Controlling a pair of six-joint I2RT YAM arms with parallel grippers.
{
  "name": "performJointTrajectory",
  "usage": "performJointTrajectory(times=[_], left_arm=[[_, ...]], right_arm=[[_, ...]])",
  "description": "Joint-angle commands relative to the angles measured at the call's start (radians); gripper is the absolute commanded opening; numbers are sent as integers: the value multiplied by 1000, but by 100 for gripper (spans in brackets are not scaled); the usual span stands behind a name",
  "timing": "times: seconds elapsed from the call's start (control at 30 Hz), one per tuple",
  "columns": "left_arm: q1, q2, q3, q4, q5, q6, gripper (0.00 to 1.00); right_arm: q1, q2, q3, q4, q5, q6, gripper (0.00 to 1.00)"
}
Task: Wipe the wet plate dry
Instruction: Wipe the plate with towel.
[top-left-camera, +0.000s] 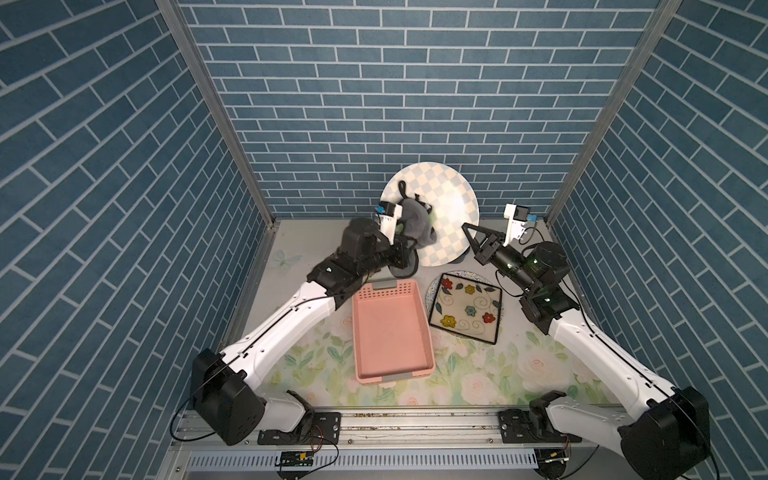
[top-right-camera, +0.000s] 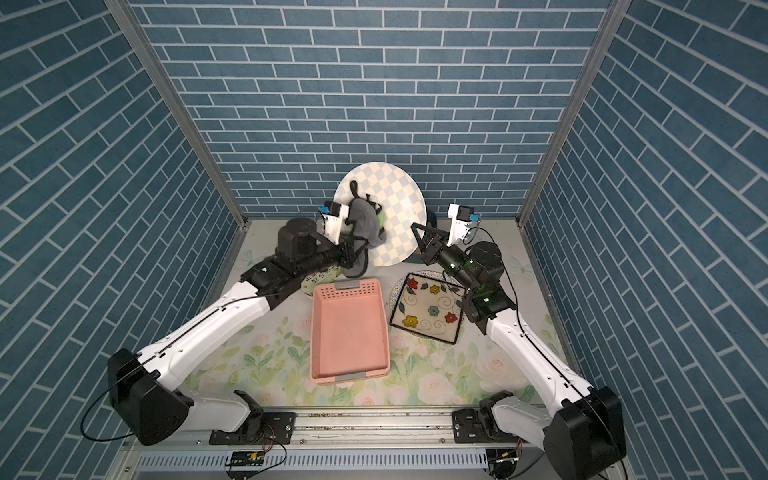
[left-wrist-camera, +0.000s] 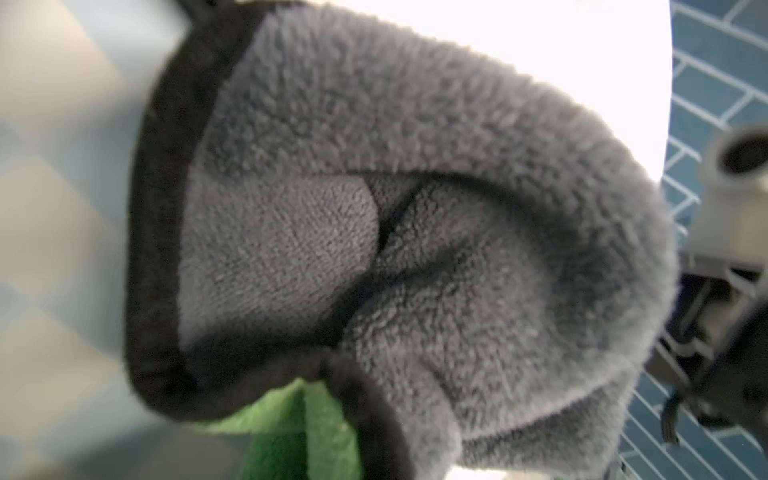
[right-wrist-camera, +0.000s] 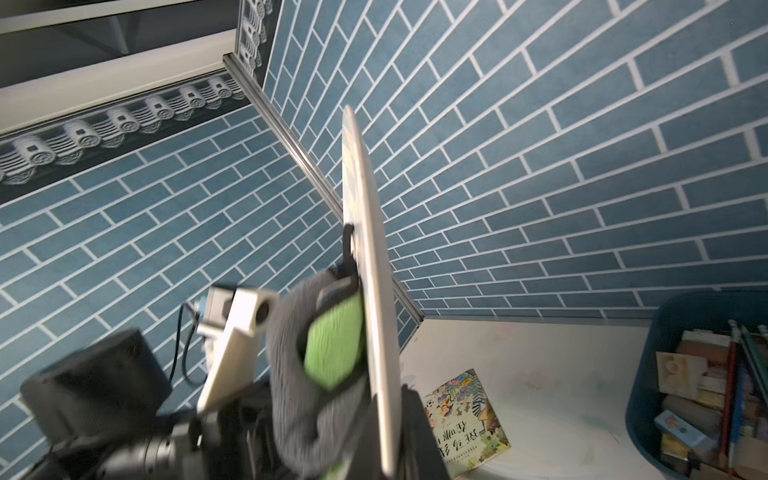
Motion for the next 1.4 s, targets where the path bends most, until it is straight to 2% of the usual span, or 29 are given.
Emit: performJointTrajectory(times=[0.0,0.07,0.13,0.23,0.33,0.4,0.47,0.5,0.57,0.6,0.63,0.67,0.73,0.9,0.97,1.07,1.2,1.37], left_arm=[[60,81,136,-73,-43,0,0],[12,137,210,-86,29,36,0],[-81,192,241,-120,31,100,0],[-191,219,168,-116,7,144,0],[-209,168,0,-30,10,85,0],[-208,101,-107,12,-30,52,0],[-187,23,-163,31,-38,16,0],[-155,-21,-186,56,1,-14,0],[-40,-102,-249,219,207,-165,0],[58,-161,-333,500,344,-357,0],[119,-194,-383,695,400,-520,0],[170,-208,-409,843,429,-667,0],[208,-198,-395,1035,459,-850,0],[170,-90,-279,1416,456,-1183,0],[154,-46,-254,1541,425,-1280,0],[139,-7,-234,1647,365,-1360,0],[111,66,-138,1783,327,-1470,0],[33,98,-59,1772,333,-1464,0]], right_arm=[[116,-85,38,197,-225,109,0],[123,-79,30,221,-221,115,0],[115,-77,43,226,-196,103,0],[51,-62,95,234,-157,121,0],[-67,-54,94,328,-118,248,0],[-128,-48,75,420,-119,342,0],[-168,-44,76,482,-143,397,0],[-181,-45,77,498,-149,412,0],[-200,-52,74,524,-141,455,0],[-210,-55,62,555,-112,511,0],[-216,-53,42,606,-85,558,0],[-217,-45,21,670,-69,616,0],[-216,-15,2,773,-67,704,0],[-176,22,-6,831,-91,736,0],[-155,45,-4,856,-101,742,0],[-116,70,6,842,-119,734,0],[-46,103,13,801,-163,691,0],[63,182,68,801,-221,658,0]])
